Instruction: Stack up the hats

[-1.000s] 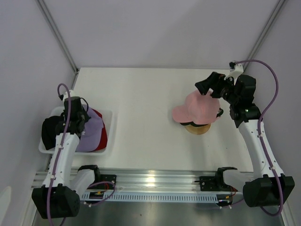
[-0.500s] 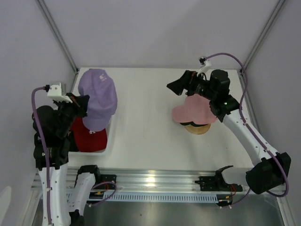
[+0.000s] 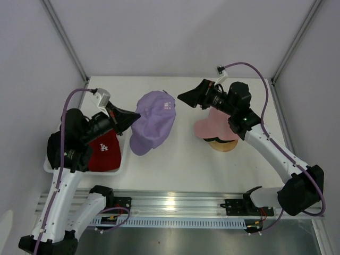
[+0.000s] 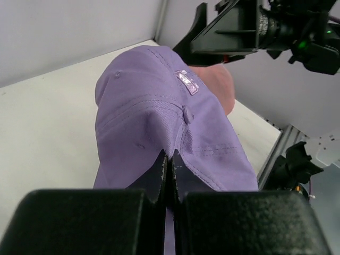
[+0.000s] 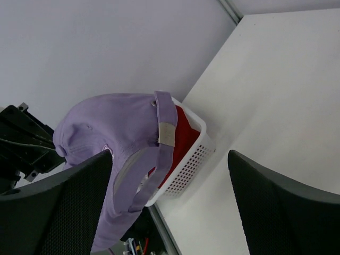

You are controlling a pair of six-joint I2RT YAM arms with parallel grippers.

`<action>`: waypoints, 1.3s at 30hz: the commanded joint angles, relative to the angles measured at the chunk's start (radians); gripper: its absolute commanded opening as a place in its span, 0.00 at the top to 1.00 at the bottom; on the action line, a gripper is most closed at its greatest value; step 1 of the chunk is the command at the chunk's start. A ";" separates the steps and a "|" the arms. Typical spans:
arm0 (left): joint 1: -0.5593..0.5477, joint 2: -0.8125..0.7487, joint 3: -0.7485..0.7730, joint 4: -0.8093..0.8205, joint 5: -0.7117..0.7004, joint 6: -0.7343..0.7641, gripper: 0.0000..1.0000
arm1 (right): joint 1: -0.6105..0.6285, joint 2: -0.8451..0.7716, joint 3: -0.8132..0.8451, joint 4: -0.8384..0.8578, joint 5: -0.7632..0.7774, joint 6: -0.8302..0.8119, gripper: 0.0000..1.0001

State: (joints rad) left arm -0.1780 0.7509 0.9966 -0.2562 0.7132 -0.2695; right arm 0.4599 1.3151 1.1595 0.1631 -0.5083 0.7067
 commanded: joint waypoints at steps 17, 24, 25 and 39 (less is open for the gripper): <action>-0.026 0.062 -0.018 0.342 0.148 -0.091 0.99 | 0.025 -0.142 -0.141 0.084 0.071 0.040 0.26; -0.028 0.057 -0.024 0.324 0.126 -0.083 0.99 | 0.026 -0.198 -0.167 0.064 0.136 0.042 0.32; -0.028 0.057 -0.026 0.333 0.129 -0.088 0.99 | 0.028 -0.200 -0.172 0.070 0.133 0.045 0.32; -0.037 0.070 -0.027 0.338 0.131 -0.086 0.99 | 0.086 -0.076 -0.103 0.065 0.139 0.011 0.62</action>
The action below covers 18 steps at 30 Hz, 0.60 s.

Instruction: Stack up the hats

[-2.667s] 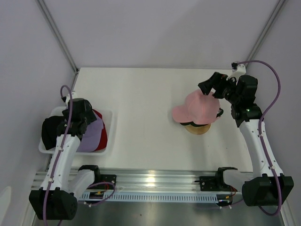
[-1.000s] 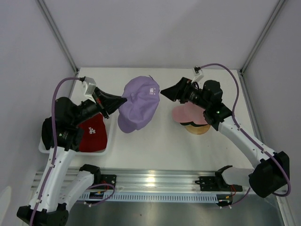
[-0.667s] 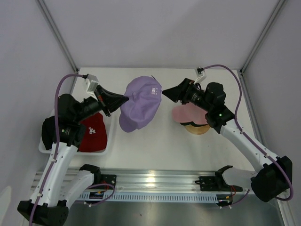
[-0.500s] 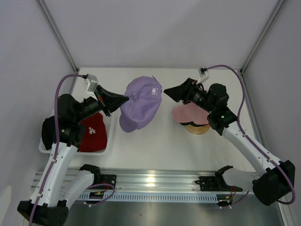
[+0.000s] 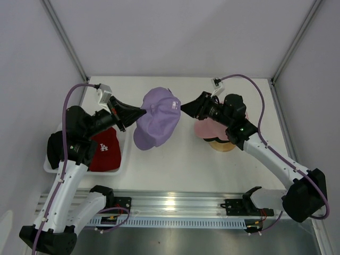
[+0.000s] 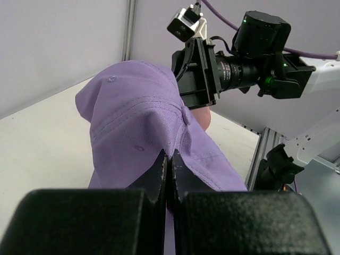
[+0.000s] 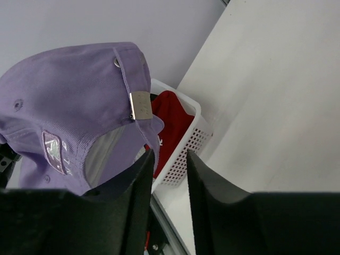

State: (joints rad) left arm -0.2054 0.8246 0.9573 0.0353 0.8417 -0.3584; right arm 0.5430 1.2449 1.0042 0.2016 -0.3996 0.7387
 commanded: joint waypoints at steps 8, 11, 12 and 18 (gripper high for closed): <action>-0.009 0.022 0.006 0.015 -0.016 0.032 0.99 | 0.005 -0.036 0.054 0.056 0.042 -0.015 0.54; -0.009 0.030 0.001 0.029 -0.021 0.030 0.99 | 0.005 -0.033 0.047 0.077 0.018 0.010 0.45; -0.009 0.034 0.004 0.031 -0.021 0.030 0.99 | 0.005 -0.032 0.045 0.085 0.010 0.014 0.44; -0.009 0.044 0.006 0.060 -0.013 0.012 0.99 | 0.024 0.021 0.056 0.070 0.002 0.001 0.57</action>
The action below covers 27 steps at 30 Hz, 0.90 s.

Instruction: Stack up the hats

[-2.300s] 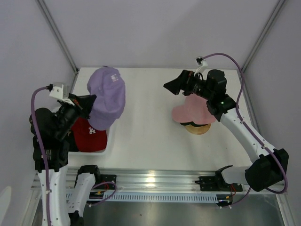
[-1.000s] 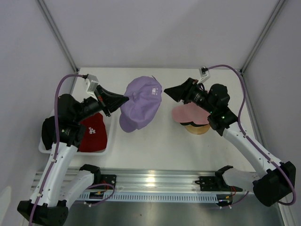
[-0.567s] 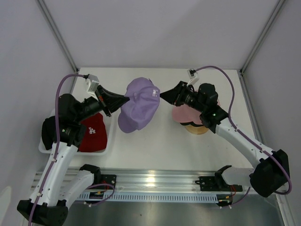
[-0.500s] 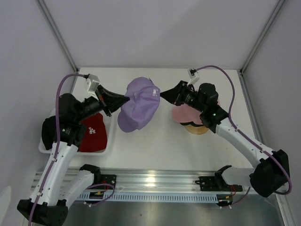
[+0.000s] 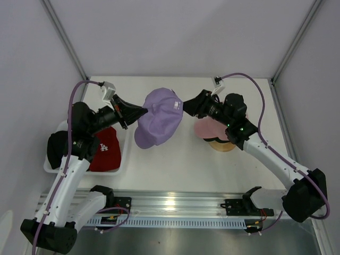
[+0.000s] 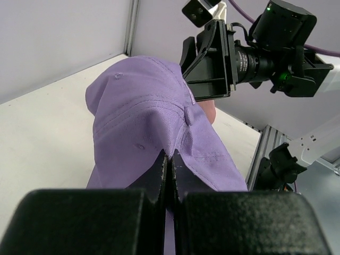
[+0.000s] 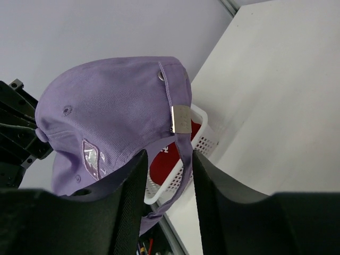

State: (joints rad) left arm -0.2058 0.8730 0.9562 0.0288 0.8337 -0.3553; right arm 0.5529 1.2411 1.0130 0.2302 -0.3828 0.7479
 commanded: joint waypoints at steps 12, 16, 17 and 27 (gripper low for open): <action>-0.009 0.033 0.010 0.120 -0.038 -0.011 0.99 | 0.059 0.023 0.113 -0.230 0.133 -0.162 0.96; -0.010 0.099 0.065 0.071 -0.082 0.033 0.99 | 0.056 -0.015 0.193 -0.405 0.289 -0.255 1.00; -0.014 0.119 0.081 0.053 -0.108 0.047 0.99 | 0.050 -0.035 0.231 -0.480 0.321 -0.290 1.00; -0.253 0.429 0.327 -0.055 -0.334 0.301 0.99 | -0.234 -0.212 0.306 -0.859 0.400 -0.317 1.00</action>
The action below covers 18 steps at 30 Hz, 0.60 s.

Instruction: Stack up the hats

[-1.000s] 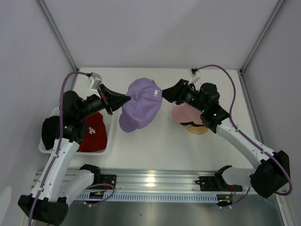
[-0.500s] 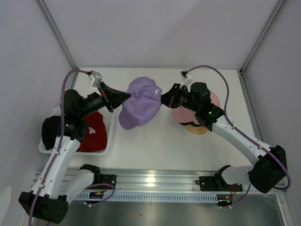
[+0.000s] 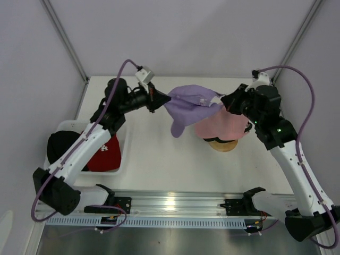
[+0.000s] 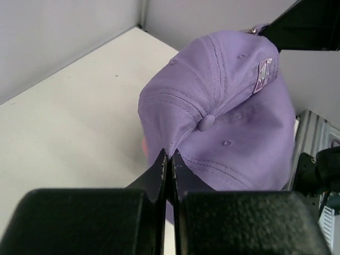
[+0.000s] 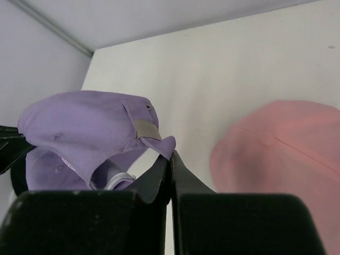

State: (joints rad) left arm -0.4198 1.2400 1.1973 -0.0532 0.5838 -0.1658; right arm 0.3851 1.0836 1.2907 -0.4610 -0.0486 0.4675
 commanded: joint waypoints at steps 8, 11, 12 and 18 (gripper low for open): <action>-0.181 0.400 0.372 0.012 -0.090 0.247 0.99 | -0.235 -0.157 -0.039 -0.334 0.171 -0.041 1.00; -0.234 0.495 0.470 -0.020 -0.148 0.317 0.99 | -0.261 -0.186 -0.100 -0.331 0.187 -0.020 1.00; -0.244 0.513 0.493 -0.020 -0.168 0.346 0.99 | -0.267 -0.194 -0.117 -0.324 0.199 -0.014 1.00; -0.264 0.564 0.499 0.033 -0.164 0.345 0.92 | -0.333 -0.202 -0.195 -0.283 0.165 0.008 0.96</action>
State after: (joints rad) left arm -0.6994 1.8069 1.6497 -0.0757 0.4702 0.1223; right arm 0.0872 0.8967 1.1015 -0.7498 0.0860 0.4644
